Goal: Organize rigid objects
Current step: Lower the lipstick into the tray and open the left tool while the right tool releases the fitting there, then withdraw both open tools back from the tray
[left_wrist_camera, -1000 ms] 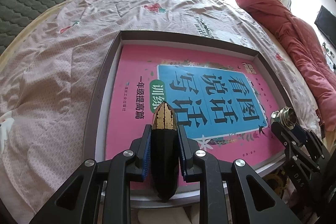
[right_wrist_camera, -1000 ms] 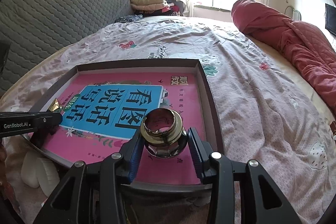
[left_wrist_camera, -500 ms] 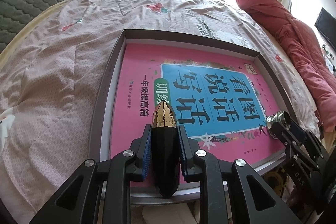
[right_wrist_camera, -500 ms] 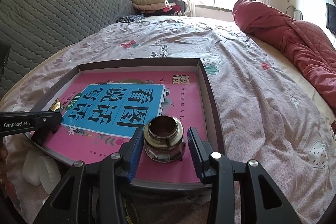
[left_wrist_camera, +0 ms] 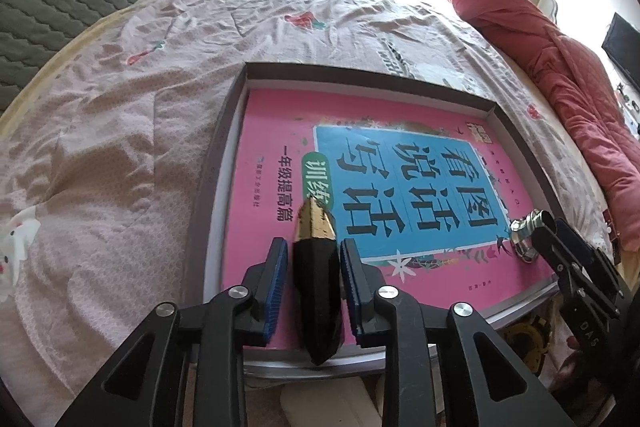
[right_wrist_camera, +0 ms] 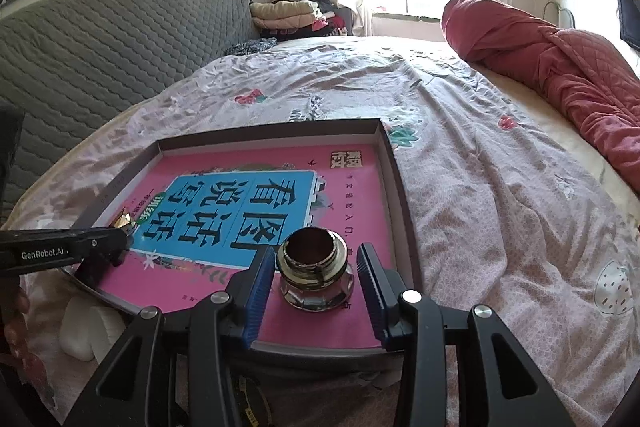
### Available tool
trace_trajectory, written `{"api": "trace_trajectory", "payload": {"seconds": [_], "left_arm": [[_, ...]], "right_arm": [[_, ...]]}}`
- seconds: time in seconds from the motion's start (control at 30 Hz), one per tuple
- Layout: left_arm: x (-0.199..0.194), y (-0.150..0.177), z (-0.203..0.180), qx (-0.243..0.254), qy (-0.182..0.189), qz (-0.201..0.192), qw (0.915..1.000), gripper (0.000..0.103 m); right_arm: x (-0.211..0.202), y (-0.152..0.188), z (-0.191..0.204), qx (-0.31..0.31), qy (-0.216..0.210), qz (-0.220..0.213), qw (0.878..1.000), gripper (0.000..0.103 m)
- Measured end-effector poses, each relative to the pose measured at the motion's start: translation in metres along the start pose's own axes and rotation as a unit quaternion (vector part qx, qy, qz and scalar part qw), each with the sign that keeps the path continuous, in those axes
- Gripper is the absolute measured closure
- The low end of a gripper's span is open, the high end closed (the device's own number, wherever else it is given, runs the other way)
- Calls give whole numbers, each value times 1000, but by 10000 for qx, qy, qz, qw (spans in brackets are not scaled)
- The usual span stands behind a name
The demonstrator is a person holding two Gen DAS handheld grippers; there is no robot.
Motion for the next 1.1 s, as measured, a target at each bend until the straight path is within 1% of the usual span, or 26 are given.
{"api": "trace_trajectory", "payload": {"seconds": [0.03,0.07,0.27,0.3,0.43,0.5,0.53,0.73,0.83,0.97,1.1], "left_arm": [[-2,-1,1,0,-28,-29,10000,71],[-4,-2,1,6,-43,-48,10000,68],[-13,-5,5,-38,-59,-122,9999,68],[-16,-5,5,-42,-48,-149,9999,68],[-25,-4,5,-74,-70,-203,9997,66],[-29,-4,5,-72,-93,-252,9996,62],[-31,-3,4,-76,-78,-258,9996,58],[-42,0,0,-53,-20,-337,9994,55],[-51,2,-2,-51,45,-460,9989,47],[-62,5,-2,-54,38,-556,9984,46],[-66,11,-3,-48,30,-530,9986,45]], "right_arm": [[-1,-1,-2,33,4,-24,10000,54],[-2,-2,-3,81,-21,-45,10000,54],[-5,-4,-17,323,32,-79,9994,52],[-6,-4,-18,366,-10,-81,9993,52],[-11,-6,-19,339,68,-170,9993,52],[-13,-6,-18,317,102,-202,9992,51],[-14,-6,-18,302,113,-217,9992,51],[-20,-7,-21,340,134,-287,9989,51],[-24,-9,-23,377,101,-345,9986,51],[-31,-9,-23,355,108,-414,9984,51],[-40,-9,-22,325,99,-491,9982,51]]}}
Point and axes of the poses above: each gripper's, at about its wrist camera, not at the fingertips, and x roughly the way its jaws point, z to its left, y to its underside, the point moved 8 cm from there along x, roughly the way its jaws point, and after that the axes turned 9 degrees about y, right-handed, at the moved point
